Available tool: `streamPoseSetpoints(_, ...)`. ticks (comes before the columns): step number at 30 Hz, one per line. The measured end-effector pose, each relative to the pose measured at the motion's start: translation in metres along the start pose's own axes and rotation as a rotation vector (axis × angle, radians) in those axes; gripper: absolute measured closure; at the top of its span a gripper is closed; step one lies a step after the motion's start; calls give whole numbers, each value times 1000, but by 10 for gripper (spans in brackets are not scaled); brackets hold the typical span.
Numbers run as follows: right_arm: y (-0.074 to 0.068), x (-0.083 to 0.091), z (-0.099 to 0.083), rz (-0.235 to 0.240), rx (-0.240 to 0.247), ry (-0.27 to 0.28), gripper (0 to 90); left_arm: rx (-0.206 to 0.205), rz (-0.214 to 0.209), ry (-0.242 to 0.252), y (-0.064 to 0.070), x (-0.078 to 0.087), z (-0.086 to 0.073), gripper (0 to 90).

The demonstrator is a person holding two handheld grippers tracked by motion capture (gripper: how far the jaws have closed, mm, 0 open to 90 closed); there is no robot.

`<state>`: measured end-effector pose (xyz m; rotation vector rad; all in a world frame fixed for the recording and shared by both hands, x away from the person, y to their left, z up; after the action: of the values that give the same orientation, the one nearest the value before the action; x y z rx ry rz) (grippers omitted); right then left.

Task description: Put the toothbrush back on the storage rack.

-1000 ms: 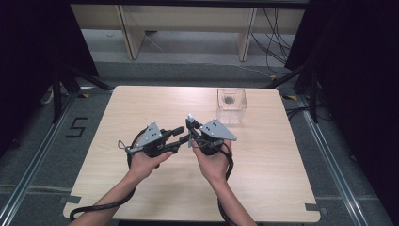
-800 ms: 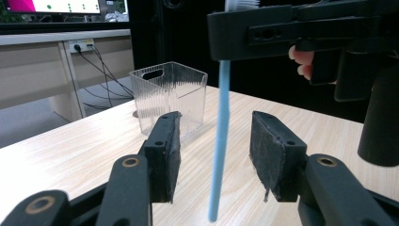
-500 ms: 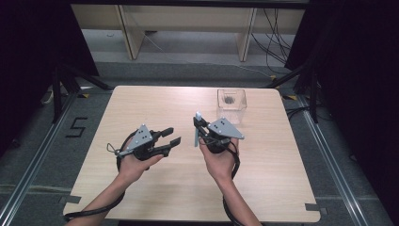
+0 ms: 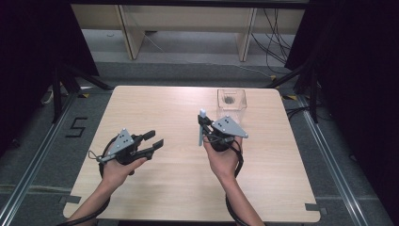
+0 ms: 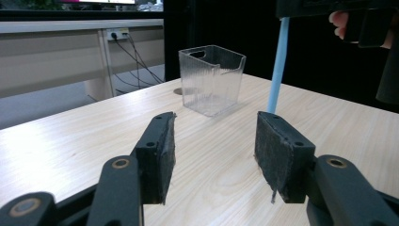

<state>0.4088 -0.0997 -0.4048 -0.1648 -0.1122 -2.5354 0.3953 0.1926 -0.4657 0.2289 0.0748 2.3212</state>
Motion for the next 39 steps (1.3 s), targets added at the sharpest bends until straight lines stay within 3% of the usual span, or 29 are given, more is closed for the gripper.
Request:
streamPoseSetpoints(1,2,0,0,-10,23,6,846,6,7,1,-1,2,-1,477)
streamPoseSetpoints(2,1,1,0,-4,0,2,846,12,7,11,-3,3,-2,477)
streamPoseSetpoints(5,3,1,1,-16,22,9,847,22,28,5,-6,9,-5,476)
streamPoseSetpoints(9,4,3,2,-28,-8,9,847,35,42,0,-9,15,-12,475)
streamPoseSetpoints(14,9,5,5,-51,3,15,847,50,53,13,-14,21,-19,471)
streamPoseSetpoints(21,17,8,8,-72,1,31,848,53,105,-9,-21,32,-28,459)
streamPoseSetpoints(22,19,9,9,-85,22,30,847,52,110,-9,-21,33,-29,458)
streamPoseSetpoints(23,19,9,9,-81,-1,21,848,51,117,-9,-22,34,-29,456)
streamPoseSetpoints(26,21,10,9,-87,-3,31,848,55,131,-5,-24,37,-32,452)
streamPoseSetpoints(27,23,10,10,-90,5,28,848,56,128,10,-25,37,-33,452)
streamPoseSetpoints(29,23,11,10,-94,-7,27,847,56,142,-4,-26,39,-34,450)
streamPoseSetpoints(30,26,11,10,-100,16,30,847,56,144,-5,-26,40,-35,449)
streamPoseSetpoints(31,25,11,11,-93,-5,28,848,57,148,-1,-26,40,-37,449)
streamPoseSetpoints(33,28,11,11,-101,16,31,847,58,153,-3,-27,41,-39,447)
streamPoseSetpoints(34,28,11,11,-98,6,36,847,59,144,18,-27,40,-41,446)
streamPoseSetpoints(35,29,12,12,-106,15,33,847,60,157,-3,-27,42,-42,446)
streamPoseSetpoints(38,34,12,13,-121,26,38,847,59,161,5,-27,42,-45,441)
streamPoseSetpoints(39,34,13,13,-117,6,30,848,57,162,6,-27,42,-45,439)
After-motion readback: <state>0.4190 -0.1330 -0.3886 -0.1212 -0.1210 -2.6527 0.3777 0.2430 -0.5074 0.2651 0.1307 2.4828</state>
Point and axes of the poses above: each handheld gripper's, and its own axes: x roughly backward along the jaws, z roughly out of its top, y roughly to its right, the point moved 1 cm from there along -x, roughly forward along the jaws, and after that the axes turned 4 degrees about x, right-handed, at the moved point
